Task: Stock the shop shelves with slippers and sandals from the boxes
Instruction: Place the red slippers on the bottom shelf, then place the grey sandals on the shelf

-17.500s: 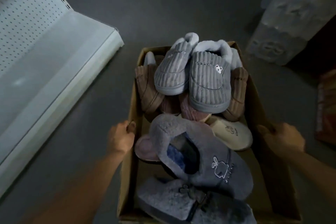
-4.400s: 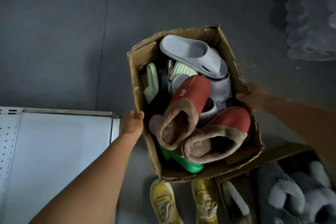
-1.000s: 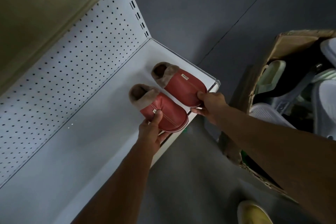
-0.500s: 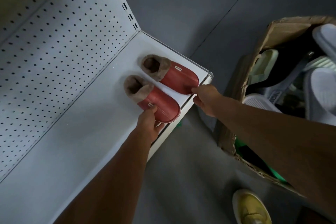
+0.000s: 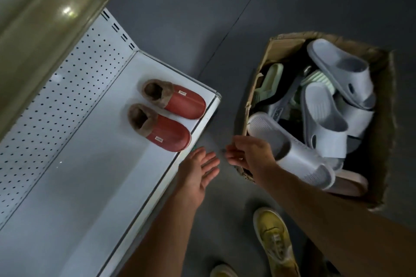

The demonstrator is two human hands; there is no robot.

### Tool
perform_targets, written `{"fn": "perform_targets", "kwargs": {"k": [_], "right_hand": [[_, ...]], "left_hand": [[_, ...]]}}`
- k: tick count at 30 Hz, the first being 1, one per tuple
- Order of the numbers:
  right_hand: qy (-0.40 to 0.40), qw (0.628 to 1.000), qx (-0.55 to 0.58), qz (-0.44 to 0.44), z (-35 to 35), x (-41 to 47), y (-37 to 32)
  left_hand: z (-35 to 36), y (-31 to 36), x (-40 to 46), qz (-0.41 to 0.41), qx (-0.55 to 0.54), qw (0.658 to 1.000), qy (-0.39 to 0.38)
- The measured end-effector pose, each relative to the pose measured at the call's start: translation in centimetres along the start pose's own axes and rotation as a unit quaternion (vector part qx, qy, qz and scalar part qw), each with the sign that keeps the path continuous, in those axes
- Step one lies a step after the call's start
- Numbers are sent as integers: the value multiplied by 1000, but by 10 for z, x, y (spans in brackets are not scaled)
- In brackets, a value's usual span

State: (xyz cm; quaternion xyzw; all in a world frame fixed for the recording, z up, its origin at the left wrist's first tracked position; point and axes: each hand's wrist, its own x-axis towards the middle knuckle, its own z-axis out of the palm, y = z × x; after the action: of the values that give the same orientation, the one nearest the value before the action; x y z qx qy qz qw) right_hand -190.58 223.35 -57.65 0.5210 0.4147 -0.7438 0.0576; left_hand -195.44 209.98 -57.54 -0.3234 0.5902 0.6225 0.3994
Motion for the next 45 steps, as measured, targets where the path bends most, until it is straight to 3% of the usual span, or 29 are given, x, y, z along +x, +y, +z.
{"fn": "perform_targets", "kwargs": {"k": [10,17,19,22,26,30,35,38,39,42,45], "right_hand": [[103,994,20,0,-102,-21,3],[240,969,-52,-37,-176,3,-1],[281,954,-104,-30,-195,11,2],[290,945,-153,-1,-213,20,6],[239,936,-249,68,-222,25,14],[170,962,-183,114,-218,19,22],[141,968,-202,37,-220,-1,13],[130,985,-107,20,-220,-9,-5],[123,990,-64,27,-218,-11,-14],[90,993,43,61,-204,-13,-33],[41,989,115,84,-189,-5,-40]], "left_hand": [[87,-46,-28,-53,55,996,-53],[130,-65,-10,-8,161,985,-54],[137,-72,-1,30,254,964,-74],[140,-83,16,81,408,903,-108],[143,-89,32,70,503,849,-143],[147,-97,38,129,544,820,-127],[157,-80,22,244,464,840,-140],[159,-65,13,307,409,853,-101],[160,-60,10,306,369,873,-97],[162,-53,1,190,255,941,-118],[168,-54,-10,92,235,956,-151]]}}
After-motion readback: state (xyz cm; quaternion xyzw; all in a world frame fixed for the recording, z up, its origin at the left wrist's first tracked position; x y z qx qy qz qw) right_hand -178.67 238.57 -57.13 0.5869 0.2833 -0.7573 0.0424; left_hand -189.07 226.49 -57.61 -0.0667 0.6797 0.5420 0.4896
